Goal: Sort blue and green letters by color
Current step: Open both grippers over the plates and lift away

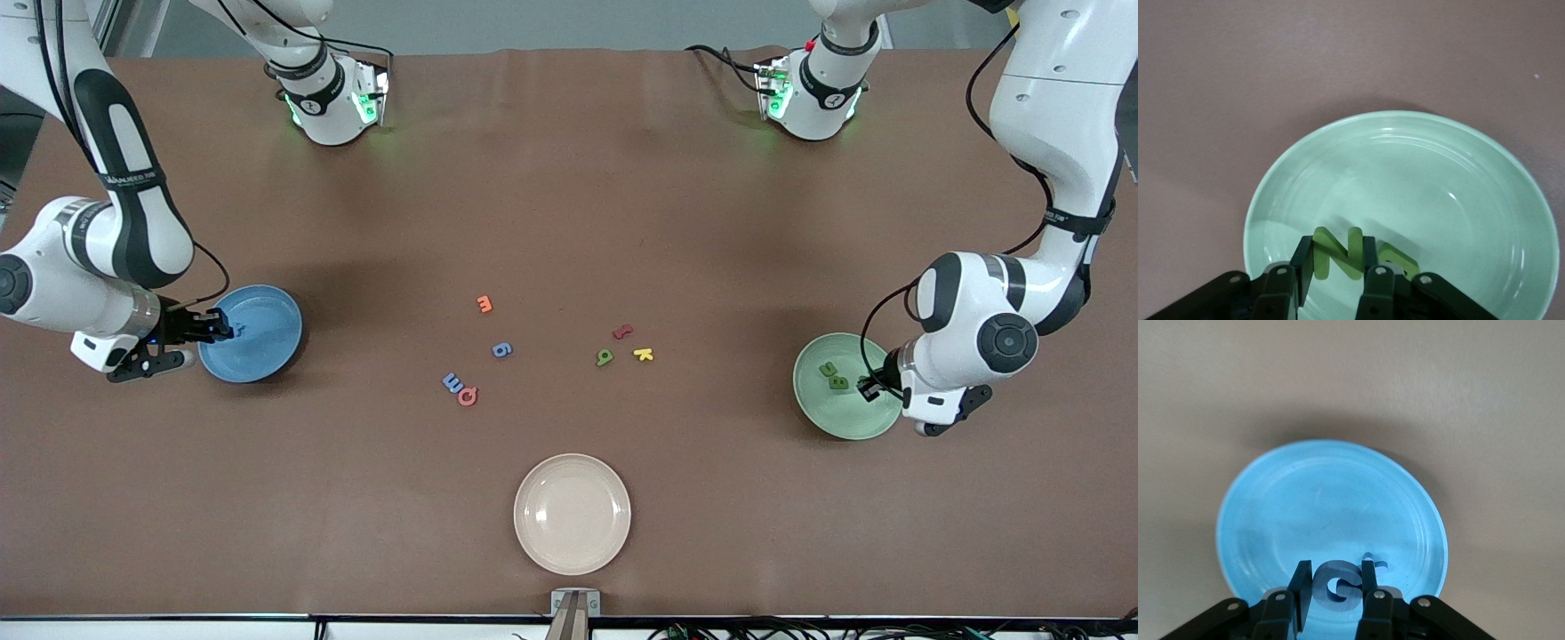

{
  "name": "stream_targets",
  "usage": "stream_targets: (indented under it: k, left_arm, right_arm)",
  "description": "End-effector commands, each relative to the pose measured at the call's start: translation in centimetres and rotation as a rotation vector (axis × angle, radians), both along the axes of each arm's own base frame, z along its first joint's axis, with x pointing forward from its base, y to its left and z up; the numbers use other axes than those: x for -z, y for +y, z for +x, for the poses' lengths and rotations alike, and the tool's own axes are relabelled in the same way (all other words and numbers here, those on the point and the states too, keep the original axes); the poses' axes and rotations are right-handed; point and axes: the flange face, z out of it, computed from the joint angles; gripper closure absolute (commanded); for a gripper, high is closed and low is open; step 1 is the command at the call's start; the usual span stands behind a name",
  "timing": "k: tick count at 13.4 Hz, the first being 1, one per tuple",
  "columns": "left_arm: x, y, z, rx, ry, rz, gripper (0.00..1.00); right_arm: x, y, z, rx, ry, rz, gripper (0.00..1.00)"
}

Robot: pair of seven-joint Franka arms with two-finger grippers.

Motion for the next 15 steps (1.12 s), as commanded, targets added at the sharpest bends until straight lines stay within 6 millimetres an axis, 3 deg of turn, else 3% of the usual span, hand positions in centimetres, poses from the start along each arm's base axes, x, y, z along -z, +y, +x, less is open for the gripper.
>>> stream_targets:
  k: [1,2,3,4,5,8,11,12,13,14,15]
  left_arm:
    - [-0.3,-0.1,0.4,0.062,-0.026,0.011,0.84]
    - [0.0,0.2,0.9,0.068,-0.029,0.008,0.85]
    - [0.3,0.6,1.0,0.073,-0.027,0.004,0.78]
    - [0.3,0.7,1.0,0.07,-0.027,0.002,0.31]
    - [-0.4,0.7,1.1,0.051,-0.032,-0.004,0.0]
    - [-3.6,-0.9,0.8,0.072,-0.034,0.005,0.0]
    - [-6.4,-5.4,0.0,0.114,-0.004,-0.005,0.0]
    - [-6.8,-7.5,-0.3,0.1,-0.002,-0.014,0.0]
    - [-7.1,-9.8,-0.6,0.063,-0.007,-0.026,0.0]
    - [-7.2,-13.1,-1.1,0.043,-0.008,-0.042,0.0]
    - [-7.2,-15.4,-1.6,0.022,-0.01,-0.048,0.0]
  right_arm:
    - [2.2,0.3,-2.4,-0.017,-0.005,-0.003,0.86]
    - [2.7,0.4,-3.0,-0.016,-0.008,-0.004,0.86]
    - [3.3,0.6,-3.7,-0.016,-0.005,-0.005,0.86]
    - [3.7,0.6,-4.1,-0.014,-0.002,-0.004,0.86]
    - [4.0,0.8,-4.6,-0.014,0.009,-0.002,0.86]
    - [4.9,1.0,-5.8,-0.014,0.034,0.004,0.85]
    - [5.2,1.2,-6.4,-0.011,0.034,0.004,0.82]
    - [5.2,1.2,-6.4,-0.008,0.035,0.003,0.71]
    - [5.2,1.2,-6.4,-0.005,0.035,0.003,0.42]
    - [5.1,1.2,-6.4,-0.005,0.034,0.002,0.07]
    - [4.5,1.1,-6.1,-0.002,0.026,0.001,0.0]
